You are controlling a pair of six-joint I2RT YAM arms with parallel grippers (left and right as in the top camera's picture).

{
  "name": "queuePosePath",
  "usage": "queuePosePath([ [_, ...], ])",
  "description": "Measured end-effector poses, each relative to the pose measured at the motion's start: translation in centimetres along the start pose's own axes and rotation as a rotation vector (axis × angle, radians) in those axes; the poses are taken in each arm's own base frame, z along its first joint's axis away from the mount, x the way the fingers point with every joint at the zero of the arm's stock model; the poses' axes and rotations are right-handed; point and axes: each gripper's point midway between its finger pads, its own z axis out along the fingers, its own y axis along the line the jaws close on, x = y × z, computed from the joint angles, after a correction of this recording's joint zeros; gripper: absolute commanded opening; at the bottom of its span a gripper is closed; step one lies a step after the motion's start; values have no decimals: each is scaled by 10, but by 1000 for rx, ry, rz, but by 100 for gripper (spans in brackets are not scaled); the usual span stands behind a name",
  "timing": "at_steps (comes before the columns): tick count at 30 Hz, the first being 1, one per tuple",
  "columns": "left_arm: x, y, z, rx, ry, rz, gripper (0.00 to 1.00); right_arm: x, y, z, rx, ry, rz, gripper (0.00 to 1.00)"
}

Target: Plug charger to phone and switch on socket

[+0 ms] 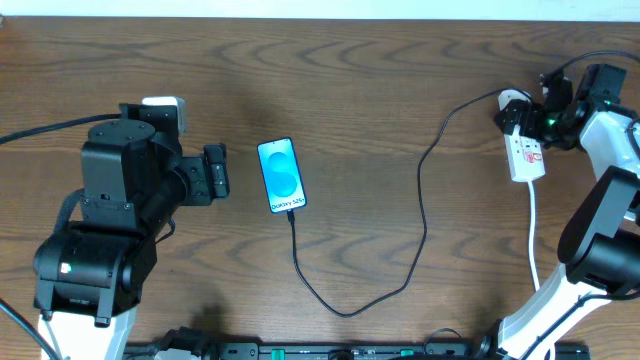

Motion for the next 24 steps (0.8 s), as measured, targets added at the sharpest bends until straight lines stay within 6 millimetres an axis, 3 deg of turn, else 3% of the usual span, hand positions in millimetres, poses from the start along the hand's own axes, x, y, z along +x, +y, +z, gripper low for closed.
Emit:
queuePosePath([
  [13,0,0,0,0,0,0,88,-2,-3,0,20,-3,-10,99],
  [24,0,0,0,0,0,0,88,2,-5,22,33,24,-26,99],
])
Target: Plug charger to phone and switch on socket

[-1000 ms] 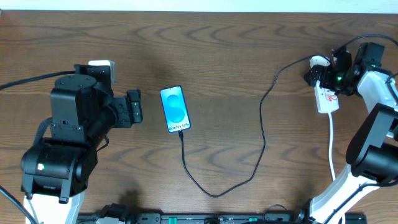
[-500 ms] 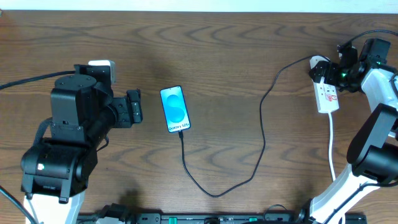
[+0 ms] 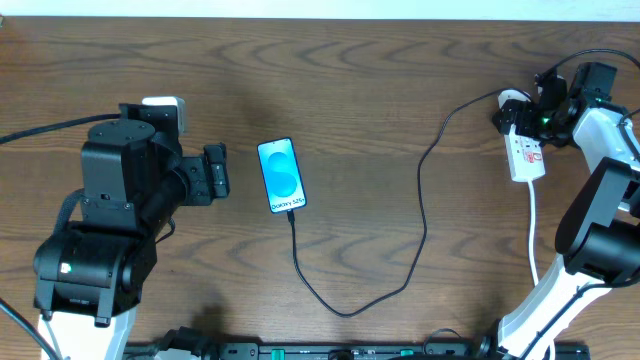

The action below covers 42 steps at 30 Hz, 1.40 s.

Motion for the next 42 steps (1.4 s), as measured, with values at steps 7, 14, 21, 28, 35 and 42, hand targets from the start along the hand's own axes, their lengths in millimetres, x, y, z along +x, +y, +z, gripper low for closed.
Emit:
queuePosePath([
  [7,0,0,0,0,0,0,88,2,0,0,2,12,3,99],
  [14,0,0,0,0,0,0,88,2,2,0,-9,19,5,99],
  [21,0,0,0,0,0,0,88,1,8,-2,-42,21,13,99],
  [28,0,0,0,0,0,0,88,2,9,-2,-45,24,14,99],
  [35,0,0,0,0,0,0,88,3,10,-3,-49,32,17,99],
  [42,0,0,0,0,0,0,89,3,10,-4,-53,35,18,99],
])
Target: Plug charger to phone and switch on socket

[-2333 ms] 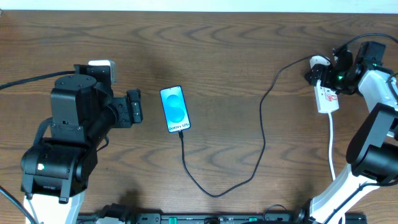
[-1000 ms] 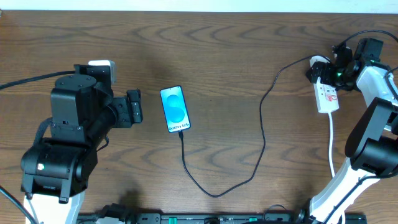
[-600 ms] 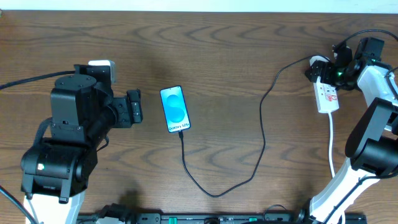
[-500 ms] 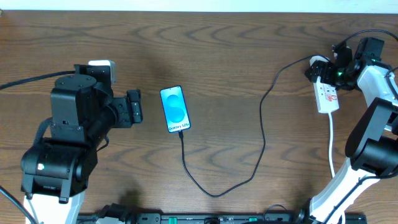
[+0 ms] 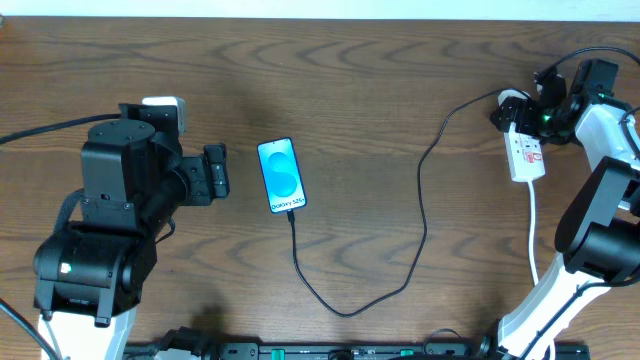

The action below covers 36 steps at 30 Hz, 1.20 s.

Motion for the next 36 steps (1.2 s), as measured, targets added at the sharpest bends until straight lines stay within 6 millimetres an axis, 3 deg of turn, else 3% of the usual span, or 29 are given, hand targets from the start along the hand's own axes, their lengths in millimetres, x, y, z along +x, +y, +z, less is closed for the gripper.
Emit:
queuePosePath([
  [36,0,0,1,0,2,0,89,2,1,-1,-10,10,-7,99],
])
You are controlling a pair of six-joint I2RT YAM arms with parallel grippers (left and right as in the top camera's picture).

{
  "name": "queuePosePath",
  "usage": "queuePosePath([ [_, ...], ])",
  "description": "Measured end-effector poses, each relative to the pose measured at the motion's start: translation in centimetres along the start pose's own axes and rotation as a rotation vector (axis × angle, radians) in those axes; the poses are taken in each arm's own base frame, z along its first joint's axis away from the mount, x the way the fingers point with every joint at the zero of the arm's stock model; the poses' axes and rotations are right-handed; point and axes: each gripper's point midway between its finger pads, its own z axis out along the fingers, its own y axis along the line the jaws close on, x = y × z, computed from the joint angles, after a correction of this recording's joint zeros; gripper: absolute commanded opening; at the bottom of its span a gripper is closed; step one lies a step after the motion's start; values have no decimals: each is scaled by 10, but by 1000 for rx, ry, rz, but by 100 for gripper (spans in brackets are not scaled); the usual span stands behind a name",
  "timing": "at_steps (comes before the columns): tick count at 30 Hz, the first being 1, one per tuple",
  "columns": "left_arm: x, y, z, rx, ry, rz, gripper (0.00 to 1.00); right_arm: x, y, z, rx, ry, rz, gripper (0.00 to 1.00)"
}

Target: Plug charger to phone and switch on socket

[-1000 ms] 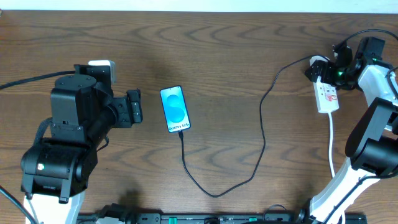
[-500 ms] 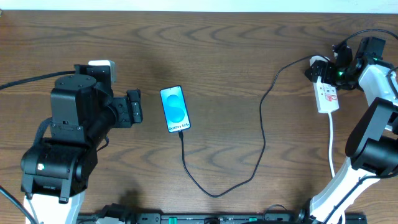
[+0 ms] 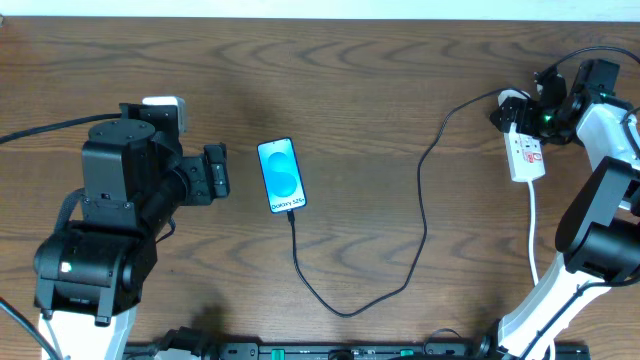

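Note:
A phone (image 3: 282, 175) with a lit blue screen lies face up on the table left of centre. A black cable (image 3: 420, 200) is plugged into its lower end and loops right and up to the white charger plug (image 3: 512, 103). The plug sits in the top of a white socket strip (image 3: 525, 150) at the far right. My right gripper (image 3: 528, 118) is over the top end of the strip beside the plug; its finger state is hard to read. My left gripper (image 3: 216, 173) rests left of the phone, apart from it, fingers close together with nothing between them.
A white cord (image 3: 535, 230) runs from the strip's lower end down toward the front edge. The brown wooden table (image 3: 360, 90) spreads between the two arms. The left arm's bulky black body (image 3: 110, 220) fills the left side.
The phone stayed lit with the cable plugged in throughout. My right gripper was at the top of the socket strip, then shifted slightly left and up toward the plug. It has held there since. The left arm never moved.

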Motion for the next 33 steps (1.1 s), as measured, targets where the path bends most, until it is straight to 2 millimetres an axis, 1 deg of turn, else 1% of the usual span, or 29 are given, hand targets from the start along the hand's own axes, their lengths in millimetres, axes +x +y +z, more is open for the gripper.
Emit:
queuePosePath([
  [16,0,0,0,0,0,0,88,-4,-1,-4,13,38,14,99],
  [21,0,0,0,0,0,0,88,3,-1,-8,25,83,36,99],
  [33,0,0,0,0,0,0,88,7,2,-8,12,97,43,99],
])
